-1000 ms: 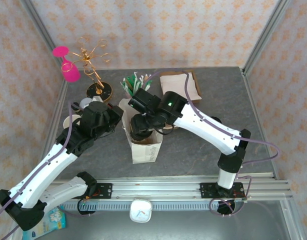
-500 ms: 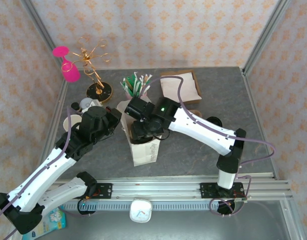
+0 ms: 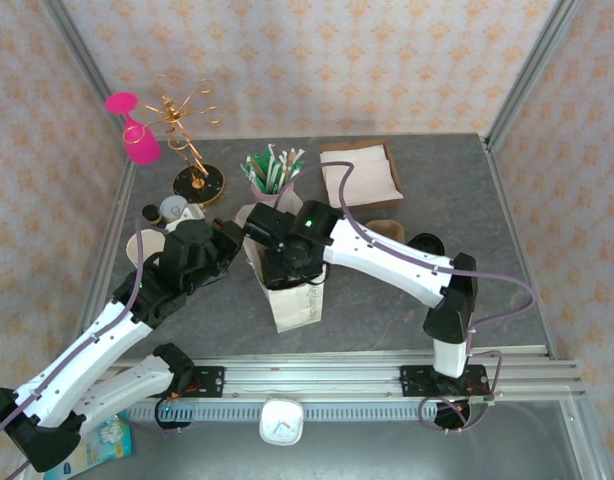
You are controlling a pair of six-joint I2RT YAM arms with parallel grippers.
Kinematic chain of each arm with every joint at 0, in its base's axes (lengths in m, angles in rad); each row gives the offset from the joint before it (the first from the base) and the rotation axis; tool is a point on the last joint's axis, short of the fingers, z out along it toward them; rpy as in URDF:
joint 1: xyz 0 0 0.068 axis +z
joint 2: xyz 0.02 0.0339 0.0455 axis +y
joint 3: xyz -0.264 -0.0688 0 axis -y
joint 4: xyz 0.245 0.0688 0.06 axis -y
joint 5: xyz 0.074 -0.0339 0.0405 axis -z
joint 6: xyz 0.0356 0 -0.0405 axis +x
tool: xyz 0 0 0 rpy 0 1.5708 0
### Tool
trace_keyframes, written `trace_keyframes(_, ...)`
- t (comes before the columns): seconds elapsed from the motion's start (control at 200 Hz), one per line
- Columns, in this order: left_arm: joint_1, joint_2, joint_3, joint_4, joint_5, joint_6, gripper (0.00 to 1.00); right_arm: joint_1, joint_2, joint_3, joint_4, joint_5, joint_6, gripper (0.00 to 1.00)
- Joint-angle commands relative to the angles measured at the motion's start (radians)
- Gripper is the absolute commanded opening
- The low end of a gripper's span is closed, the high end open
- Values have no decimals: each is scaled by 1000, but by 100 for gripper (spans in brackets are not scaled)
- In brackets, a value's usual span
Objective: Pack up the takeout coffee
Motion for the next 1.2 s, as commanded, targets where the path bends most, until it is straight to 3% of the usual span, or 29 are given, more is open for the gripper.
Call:
trace_keyframes(0.0, -8, -3, 4, -6, -34, 36, 6, 6, 16, -6, -18, -1, 24, 46)
trace_keyframes(0.16, -8, 9, 19, -10, -41, 79, 18, 7, 13, -53, -18, 7, 21, 46)
trace_keyframes(0.425, -7, 41, 23, 19, 1, 131, 18, 3, 32, -91, -17, 27, 2, 47)
trace_keyframes(0.806, -8, 18, 39, -5, -40, 165, 21, -4, 76, -89, -16, 46, -17, 48)
trace_keyframes(1.026, -6, -5, 65, -50, -75, 183, 36, -10, 89, -95, -15, 53, -26, 50)
trace_keyframes(1.191, -5, -31, 94, -77, -107, 202, 41, -14, 99, -117, -14, 67, -36, 50)
